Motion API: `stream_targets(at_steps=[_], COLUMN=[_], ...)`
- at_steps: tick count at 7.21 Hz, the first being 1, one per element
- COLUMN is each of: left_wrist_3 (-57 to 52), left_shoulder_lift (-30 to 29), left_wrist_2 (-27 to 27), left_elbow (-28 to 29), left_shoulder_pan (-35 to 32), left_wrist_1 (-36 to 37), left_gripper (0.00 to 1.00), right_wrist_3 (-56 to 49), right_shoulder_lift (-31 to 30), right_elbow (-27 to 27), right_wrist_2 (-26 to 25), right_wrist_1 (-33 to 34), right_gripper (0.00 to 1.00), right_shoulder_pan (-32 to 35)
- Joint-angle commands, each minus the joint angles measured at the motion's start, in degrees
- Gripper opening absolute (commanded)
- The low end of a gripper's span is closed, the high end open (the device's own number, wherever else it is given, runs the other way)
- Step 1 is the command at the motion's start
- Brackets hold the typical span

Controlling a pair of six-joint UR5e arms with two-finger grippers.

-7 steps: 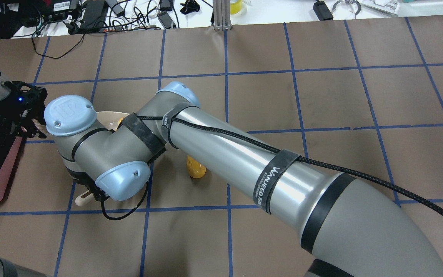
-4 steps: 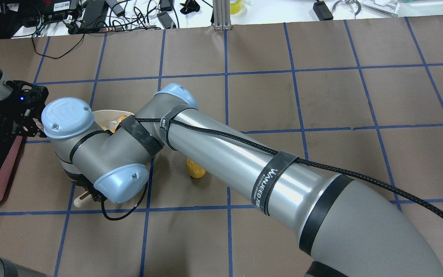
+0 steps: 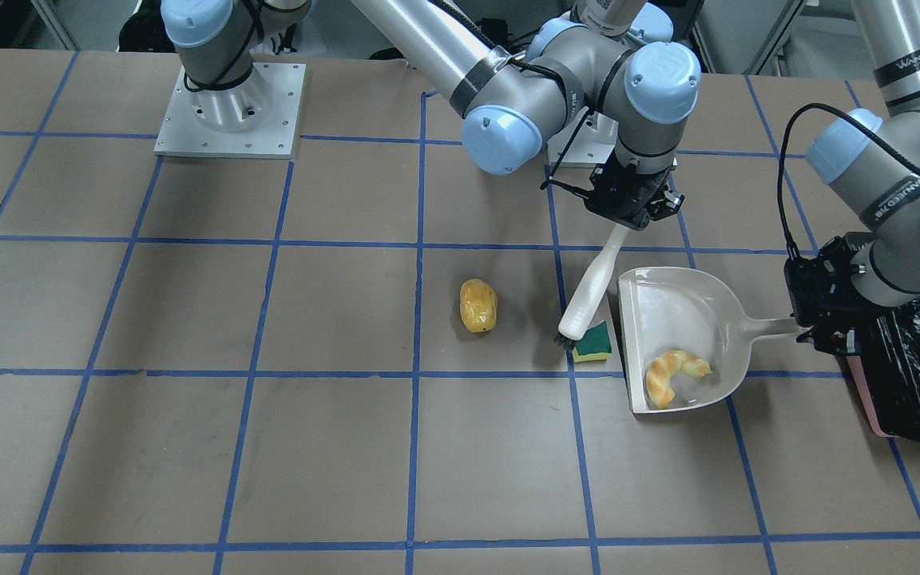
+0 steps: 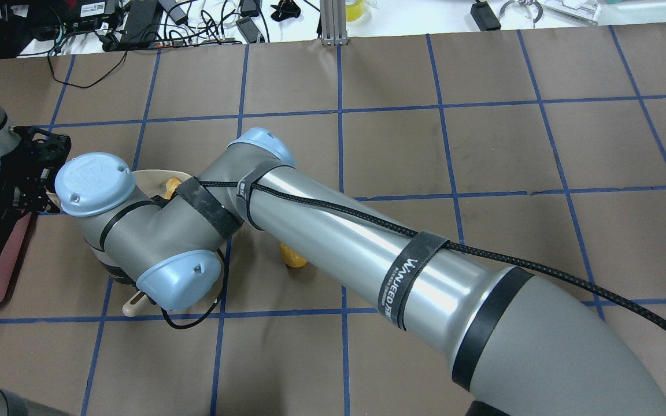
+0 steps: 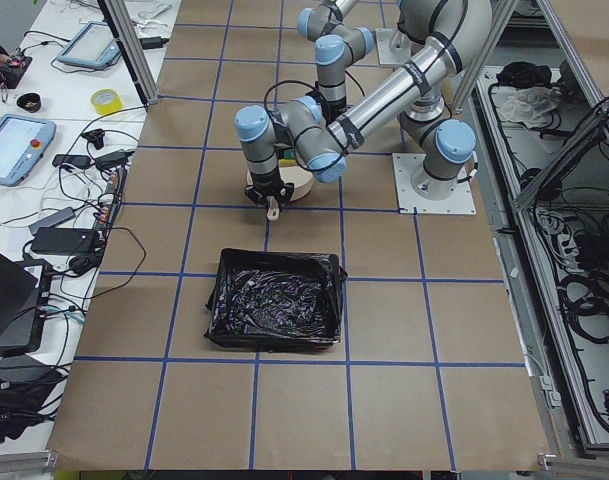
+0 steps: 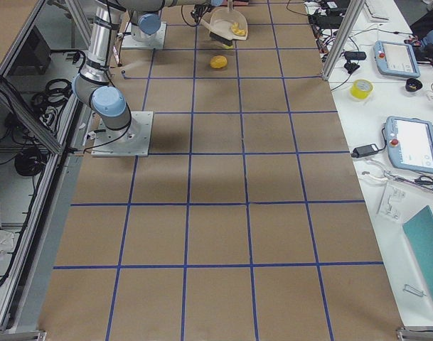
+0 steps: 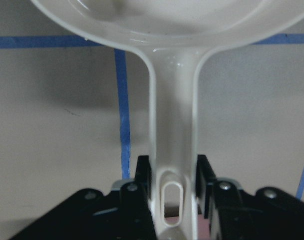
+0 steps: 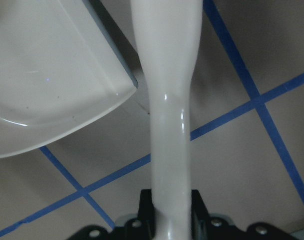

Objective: Sweep and dump trash into bin
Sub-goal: 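Brush the yellow lemon toy into the dustpan with the right gripper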

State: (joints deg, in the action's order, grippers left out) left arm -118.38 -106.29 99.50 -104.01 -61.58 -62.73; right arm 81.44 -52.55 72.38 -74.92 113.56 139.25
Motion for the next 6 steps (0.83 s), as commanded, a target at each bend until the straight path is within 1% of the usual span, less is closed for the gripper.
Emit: stream_targets(at_steps=[1,3,5,6], left_wrist_3=[0.7,1.0,0.6,0.5], left_shoulder_lift=[1.5,2.5,3.3,3.5], left_wrist_2=[0.8,0.8,0.7,0.7], left_elbow=[-3.5,-3.7,-4.4,-4.6], left_shoulder_pan=[-2.1,-4.6,-5.1,-5.1], left_wrist_1=[4.3,4.6,4.7,4.7], left_gripper=[0.0,0.0,0.0,0.0], right_wrist_3=[-1.4,-3.2,-6.5,-7.8], right_shoulder_lift=[0.0,0.4,0.9,1.7], right_elbow=[0.4,1.7,3.5,3.4], right_wrist_2=[-0.9,-1.1,-4.2,-4.2], right_wrist_1=[-1.0,-0.3,0.2,0.3], right_gripper=[0.0,0.0,0.0,0.0], right_shoulder_pan=[-0.1,0.1,-0.1,-0.1])
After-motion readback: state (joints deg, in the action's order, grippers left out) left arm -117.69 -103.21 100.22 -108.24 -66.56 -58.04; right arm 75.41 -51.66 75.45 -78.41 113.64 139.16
